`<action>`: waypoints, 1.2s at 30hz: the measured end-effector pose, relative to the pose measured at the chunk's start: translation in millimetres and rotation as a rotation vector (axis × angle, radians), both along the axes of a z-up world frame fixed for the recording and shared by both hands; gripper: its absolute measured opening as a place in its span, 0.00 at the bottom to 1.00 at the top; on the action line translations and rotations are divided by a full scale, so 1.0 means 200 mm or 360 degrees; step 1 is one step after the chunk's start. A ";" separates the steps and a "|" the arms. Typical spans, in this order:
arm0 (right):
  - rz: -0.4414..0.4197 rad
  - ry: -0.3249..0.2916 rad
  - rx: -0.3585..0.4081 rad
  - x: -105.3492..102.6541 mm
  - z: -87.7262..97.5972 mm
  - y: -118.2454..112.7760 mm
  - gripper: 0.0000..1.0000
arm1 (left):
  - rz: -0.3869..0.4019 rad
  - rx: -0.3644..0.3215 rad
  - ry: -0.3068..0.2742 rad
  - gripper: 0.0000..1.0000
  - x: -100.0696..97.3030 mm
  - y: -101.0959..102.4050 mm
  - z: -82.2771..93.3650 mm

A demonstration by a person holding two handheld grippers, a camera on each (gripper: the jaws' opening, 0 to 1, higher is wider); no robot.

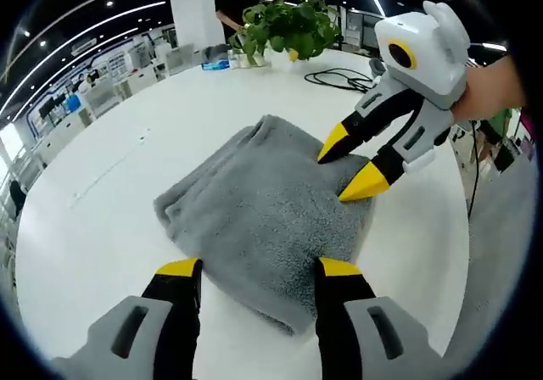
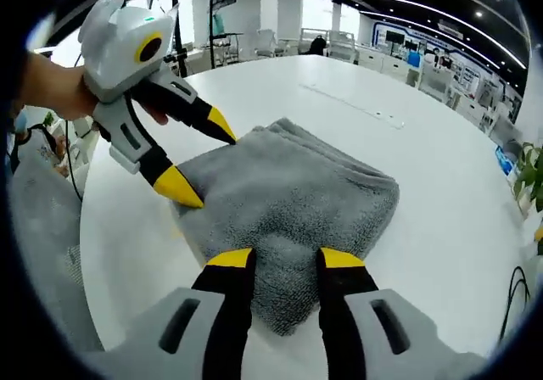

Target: Fold the towel on the table until its edges align and the towel forms a compact rectangular stack.

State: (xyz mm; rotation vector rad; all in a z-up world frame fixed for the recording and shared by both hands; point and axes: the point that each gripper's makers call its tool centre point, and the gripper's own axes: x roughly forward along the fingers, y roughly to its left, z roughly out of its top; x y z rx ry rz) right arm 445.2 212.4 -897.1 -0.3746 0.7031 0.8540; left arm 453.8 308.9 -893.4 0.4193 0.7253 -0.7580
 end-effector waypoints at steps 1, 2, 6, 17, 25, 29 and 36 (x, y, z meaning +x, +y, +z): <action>-0.0004 -0.0004 0.0000 0.01 0.00 0.00 0.29 | 0.0012 -0.0002 -0.0001 0.58 0.02 0.00 0.00; -0.0008 -0.0012 0.0000 0.03 0.00 0.00 0.29 | 0.0032 -0.0007 0.0007 0.60 0.04 0.01 0.00; -0.0031 -0.0025 -0.0007 0.08 0.00 -0.01 0.29 | 0.0030 -0.0002 0.0007 0.62 0.09 0.01 0.00; -0.0072 -0.0054 -0.0023 0.18 -0.01 -0.01 0.29 | 0.0002 0.0034 -0.0025 0.60 0.18 0.00 0.01; -0.0121 -0.0037 -0.0012 0.23 -0.01 -0.02 0.29 | 0.0037 0.0035 -0.0067 0.61 0.23 0.01 0.01; -0.0131 -0.0042 0.0001 0.22 0.00 -0.02 0.29 | 0.0095 0.0023 -0.0052 0.63 0.24 0.02 0.02; -0.0279 -0.0181 0.0231 0.27 0.16 -0.03 0.53 | 0.0197 -0.0078 -0.0173 0.71 0.25 0.06 0.12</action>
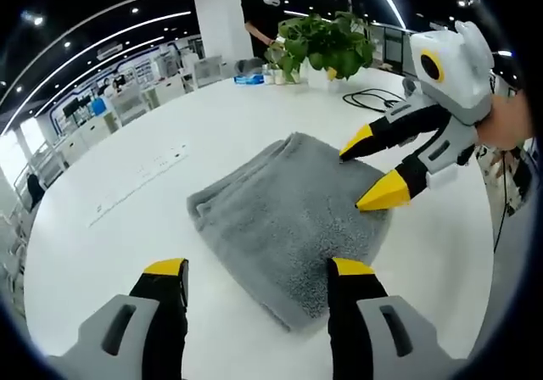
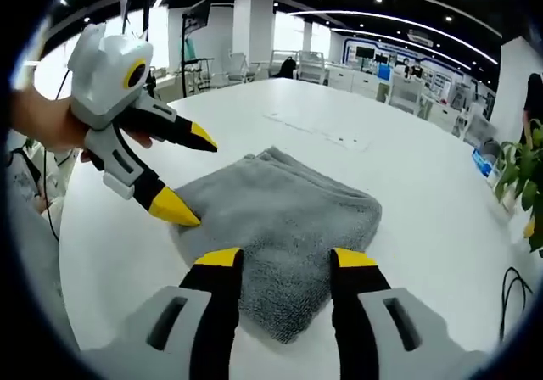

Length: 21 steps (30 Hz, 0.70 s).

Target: Fold the towel on the table until its edges align and the towel forms a compact rectangular stack.

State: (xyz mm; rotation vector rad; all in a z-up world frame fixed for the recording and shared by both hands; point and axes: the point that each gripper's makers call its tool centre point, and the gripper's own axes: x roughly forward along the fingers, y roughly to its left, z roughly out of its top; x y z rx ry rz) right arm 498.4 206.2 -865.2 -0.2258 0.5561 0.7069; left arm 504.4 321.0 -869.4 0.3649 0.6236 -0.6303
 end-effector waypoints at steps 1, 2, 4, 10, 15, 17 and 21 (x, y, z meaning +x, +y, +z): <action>-0.0001 0.0005 0.0023 -0.01 0.01 0.00 0.58 | 0.0015 -0.0031 -0.0020 0.72 0.00 0.01 0.02; 0.0006 0.0001 0.0029 -0.02 0.02 0.00 0.59 | 0.0026 -0.0054 -0.0023 0.73 0.00 0.01 0.03; 0.0020 -0.0014 0.0016 -0.05 0.03 -0.01 0.60 | 0.0032 -0.0094 -0.0047 0.75 -0.02 0.00 0.08; 0.0005 -0.0040 0.0061 -0.09 0.09 -0.03 0.73 | 0.0013 -0.0159 -0.0117 0.85 -0.05 -0.02 0.19; 0.0036 -0.0080 0.0050 -0.13 0.16 -0.03 0.82 | -0.0009 -0.0164 -0.0162 0.87 -0.10 -0.02 0.25; 0.0041 -0.0085 0.0043 -0.15 0.18 -0.03 0.86 | 0.0004 -0.0159 -0.0163 0.89 -0.12 -0.01 0.26; 0.0040 -0.0088 0.0034 -0.17 0.20 -0.05 0.89 | 0.0034 -0.0149 -0.0170 0.92 -0.16 0.01 0.29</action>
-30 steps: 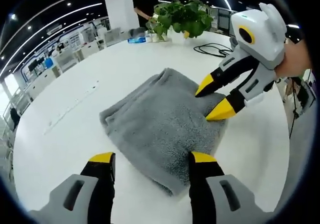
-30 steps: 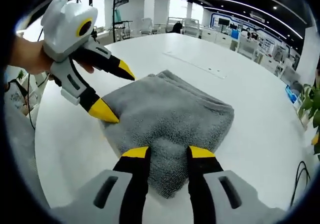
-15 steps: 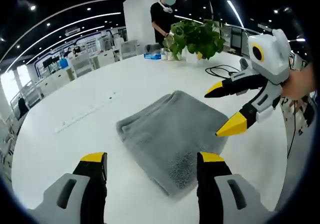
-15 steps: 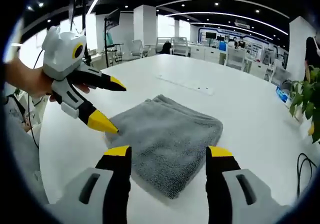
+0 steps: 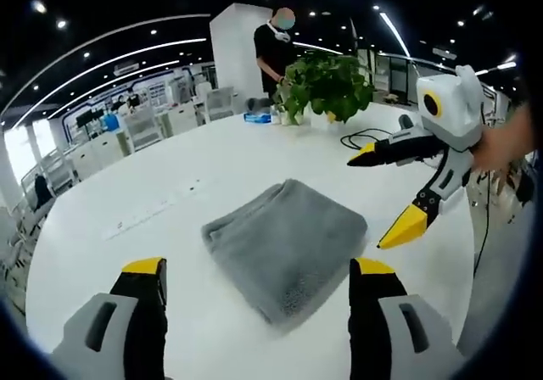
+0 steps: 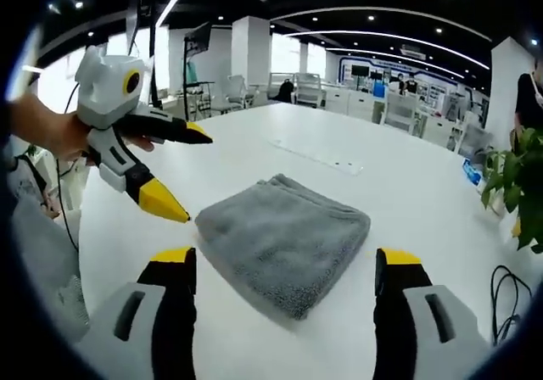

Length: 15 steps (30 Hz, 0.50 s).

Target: Fold the towel on the table until its edges align and the towel forms a compact rectangular stack.

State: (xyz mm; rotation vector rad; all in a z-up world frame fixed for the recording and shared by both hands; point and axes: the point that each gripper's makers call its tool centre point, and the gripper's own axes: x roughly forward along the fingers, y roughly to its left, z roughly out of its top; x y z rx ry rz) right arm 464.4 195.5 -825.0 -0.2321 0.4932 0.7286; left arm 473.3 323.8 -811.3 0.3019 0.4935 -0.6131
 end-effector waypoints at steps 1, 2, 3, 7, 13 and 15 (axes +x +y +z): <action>-0.0001 0.0002 0.0005 -0.01 0.01 0.00 0.91 | 0.0009 -0.0002 -0.0006 0.93 -0.02 0.01 0.02; 0.0001 0.0003 0.0007 -0.02 0.01 0.00 0.92 | 0.0014 -0.0002 -0.0012 0.94 -0.03 0.01 0.02; 0.0005 0.0009 0.0006 -0.03 0.02 0.00 0.93 | 0.0019 -0.0002 -0.0016 0.95 -0.04 0.02 0.03; 0.0028 0.0029 -0.0011 -0.09 0.02 -0.01 0.99 | 0.0044 0.0012 -0.0011 0.98 -0.10 0.06 0.04; 0.0049 0.0020 -0.0005 -0.18 0.07 -0.02 0.99 | 0.0082 0.0012 -0.0013 0.99 -0.20 0.11 0.07; 0.0047 0.0014 -0.0008 -0.20 0.09 -0.03 0.99 | 0.0093 0.0020 -0.0018 0.99 -0.24 0.12 0.07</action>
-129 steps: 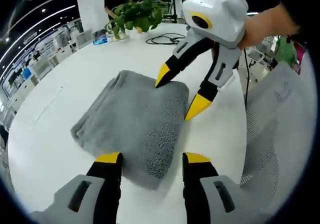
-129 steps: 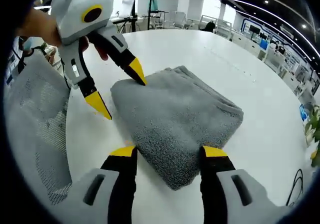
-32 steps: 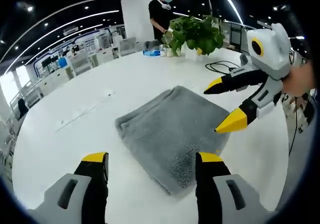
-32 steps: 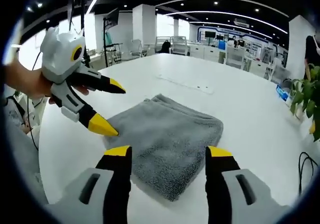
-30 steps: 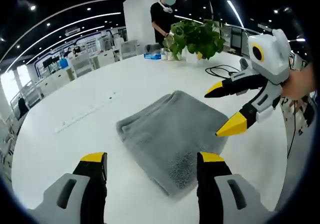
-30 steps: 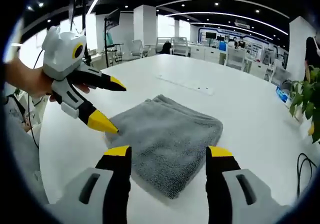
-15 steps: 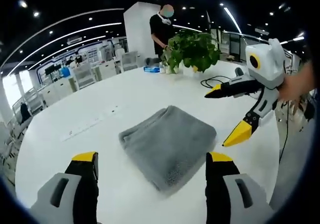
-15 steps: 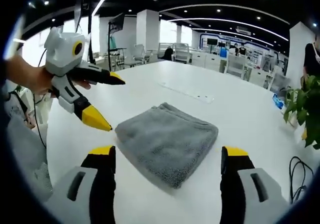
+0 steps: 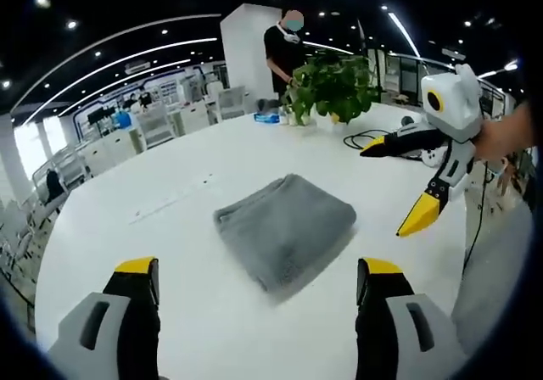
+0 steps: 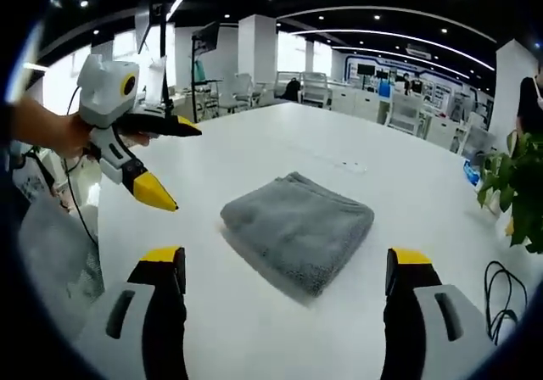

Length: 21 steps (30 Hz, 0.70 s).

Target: Fold the towel on the table until its edges align and the towel forms a compact rectangular stack.

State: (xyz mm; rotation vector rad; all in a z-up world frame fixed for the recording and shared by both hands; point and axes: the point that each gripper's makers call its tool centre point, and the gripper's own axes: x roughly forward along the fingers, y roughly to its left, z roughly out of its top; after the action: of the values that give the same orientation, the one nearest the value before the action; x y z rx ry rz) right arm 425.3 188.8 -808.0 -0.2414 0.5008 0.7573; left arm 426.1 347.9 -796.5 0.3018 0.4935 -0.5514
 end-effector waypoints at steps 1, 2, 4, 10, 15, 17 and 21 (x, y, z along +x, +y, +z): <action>-0.0005 0.0001 -0.0003 -0.01 0.00 -0.01 0.99 | 0.0008 0.0004 0.0003 0.99 -0.02 0.01 0.00; -0.0012 0.0003 -0.0001 -0.03 0.01 -0.01 0.99 | 0.0014 0.0005 0.0002 0.99 -0.04 0.01 0.01; -0.0029 0.0012 0.0020 -0.05 0.03 -0.02 0.99 | 0.0026 0.0000 -0.0009 0.99 -0.06 0.01 0.03; -0.0062 0.0008 0.0060 -0.18 0.01 -0.04 0.99 | 0.0084 -0.0018 -0.0007 0.99 -0.20 0.05 0.03; -0.0075 0.0033 0.0065 -0.26 -0.03 -0.06 0.99 | 0.0116 -0.0008 0.0017 0.99 -0.28 0.06 -0.01; -0.0080 0.0033 0.0061 -0.28 -0.03 -0.06 0.99 | 0.0114 -0.0009 0.0011 0.99 -0.31 0.06 -0.01; -0.0133 0.0007 0.0086 -0.31 -0.02 -0.11 0.99 | 0.0123 -0.0002 0.0019 0.99 -0.37 0.07 -0.04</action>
State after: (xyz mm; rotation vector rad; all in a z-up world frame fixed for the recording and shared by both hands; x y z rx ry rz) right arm 363.0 167.8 -812.1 -0.1675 0.4906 0.6893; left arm 353.0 361.2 -804.0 0.2774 0.5143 -0.4785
